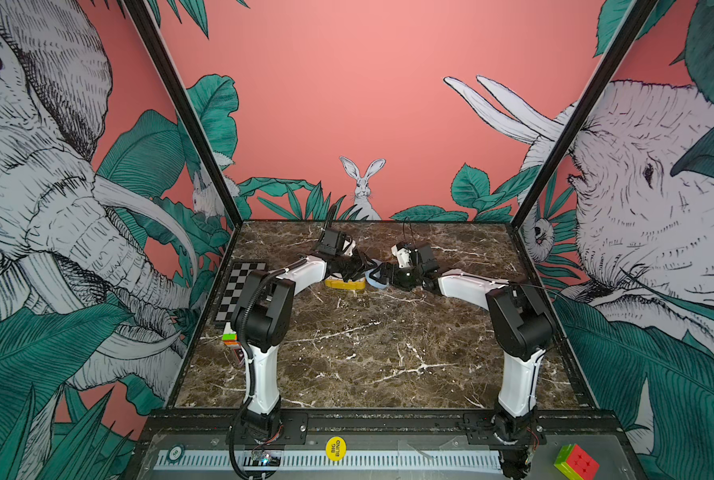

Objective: Insert the battery into the alarm
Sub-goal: Adjust the alarm at the center of the board.

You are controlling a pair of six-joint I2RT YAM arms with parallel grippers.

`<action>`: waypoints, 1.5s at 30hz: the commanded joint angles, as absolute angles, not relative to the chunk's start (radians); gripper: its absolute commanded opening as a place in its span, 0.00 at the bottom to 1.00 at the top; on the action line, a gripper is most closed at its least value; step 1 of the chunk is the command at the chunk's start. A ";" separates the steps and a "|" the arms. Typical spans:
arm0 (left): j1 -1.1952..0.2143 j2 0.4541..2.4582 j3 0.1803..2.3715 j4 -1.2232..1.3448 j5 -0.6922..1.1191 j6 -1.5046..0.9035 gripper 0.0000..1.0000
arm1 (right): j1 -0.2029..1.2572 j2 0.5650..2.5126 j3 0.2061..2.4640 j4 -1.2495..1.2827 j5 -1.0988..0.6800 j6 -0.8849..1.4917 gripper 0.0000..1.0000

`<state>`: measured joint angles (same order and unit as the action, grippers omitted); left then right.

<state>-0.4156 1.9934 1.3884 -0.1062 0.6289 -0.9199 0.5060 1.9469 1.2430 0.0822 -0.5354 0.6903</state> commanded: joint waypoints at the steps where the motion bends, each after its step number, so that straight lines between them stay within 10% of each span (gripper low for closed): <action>1: -0.420 1.973 1.412 -0.083 0.642 -0.941 0.27 | 0.508 1.889 1.201 0.097 -0.514 0.633 0.97; 11: -0.420 1.962 1.421 -0.107 0.620 -0.971 0.22 | 0.522 1.723 1.005 0.117 -0.444 0.445 0.98; 24: -0.426 1.937 1.472 -0.243 0.609 -1.013 0.21 | 0.796 1.625 0.935 0.240 0.146 -0.408 0.93; 45: -0.437 1.922 1.468 -0.281 0.620 -1.038 0.21 | 0.850 1.839 1.023 0.449 0.445 -0.443 0.62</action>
